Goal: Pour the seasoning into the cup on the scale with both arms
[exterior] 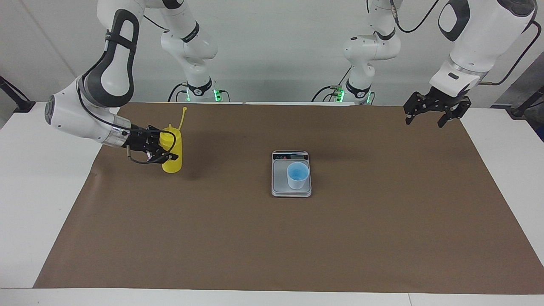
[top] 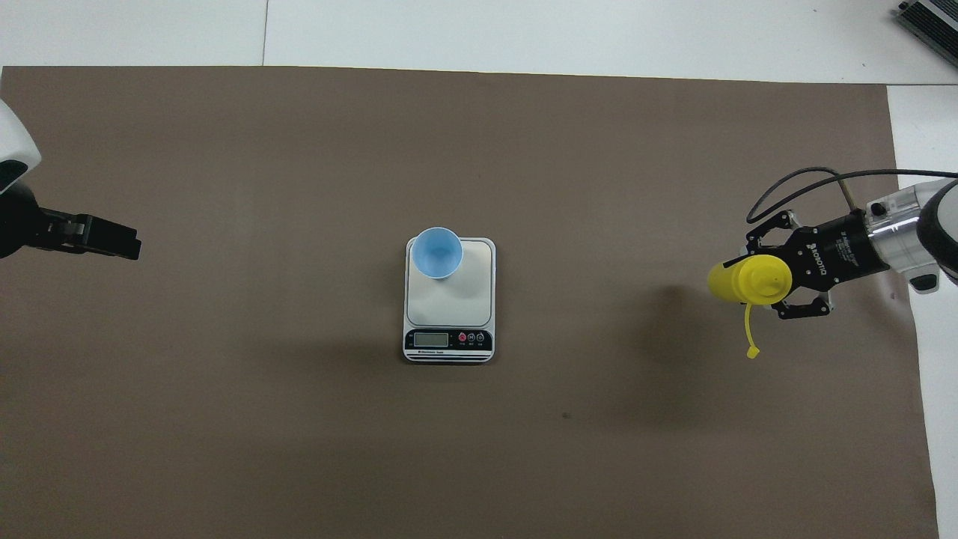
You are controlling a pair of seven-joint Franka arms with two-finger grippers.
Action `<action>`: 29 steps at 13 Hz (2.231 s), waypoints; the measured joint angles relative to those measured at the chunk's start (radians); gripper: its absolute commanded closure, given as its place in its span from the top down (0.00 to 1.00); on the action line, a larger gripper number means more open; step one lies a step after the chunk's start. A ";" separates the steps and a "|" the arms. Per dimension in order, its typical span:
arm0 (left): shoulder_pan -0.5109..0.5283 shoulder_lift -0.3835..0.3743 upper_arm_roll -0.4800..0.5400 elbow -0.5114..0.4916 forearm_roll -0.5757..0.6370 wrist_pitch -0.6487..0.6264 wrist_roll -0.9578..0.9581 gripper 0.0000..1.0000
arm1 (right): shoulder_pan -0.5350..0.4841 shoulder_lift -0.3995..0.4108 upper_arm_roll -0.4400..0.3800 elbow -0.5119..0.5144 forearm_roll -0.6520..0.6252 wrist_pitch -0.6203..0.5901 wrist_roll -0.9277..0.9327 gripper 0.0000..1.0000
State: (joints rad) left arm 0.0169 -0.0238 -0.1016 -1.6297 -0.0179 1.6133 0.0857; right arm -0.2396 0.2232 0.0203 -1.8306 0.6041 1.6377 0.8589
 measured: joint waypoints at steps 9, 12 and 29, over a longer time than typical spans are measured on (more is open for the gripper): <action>0.000 0.000 0.000 0.000 0.000 0.000 0.000 1.00 | 0.012 0.074 0.006 -0.107 0.176 0.195 0.032 1.00; 0.000 0.000 0.000 0.000 0.000 0.000 0.000 1.00 | 0.020 0.047 0.003 -0.105 0.144 0.214 0.041 1.00; 0.000 0.000 0.000 0.000 0.000 0.000 0.000 1.00 | 0.185 -0.277 0.030 -0.026 -0.487 0.221 -0.435 1.00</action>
State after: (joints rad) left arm 0.0169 -0.0239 -0.1015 -1.6297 -0.0179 1.6133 0.0857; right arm -0.0548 -0.0536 0.0505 -1.8562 0.1175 1.8588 0.4243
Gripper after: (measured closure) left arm 0.000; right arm 0.000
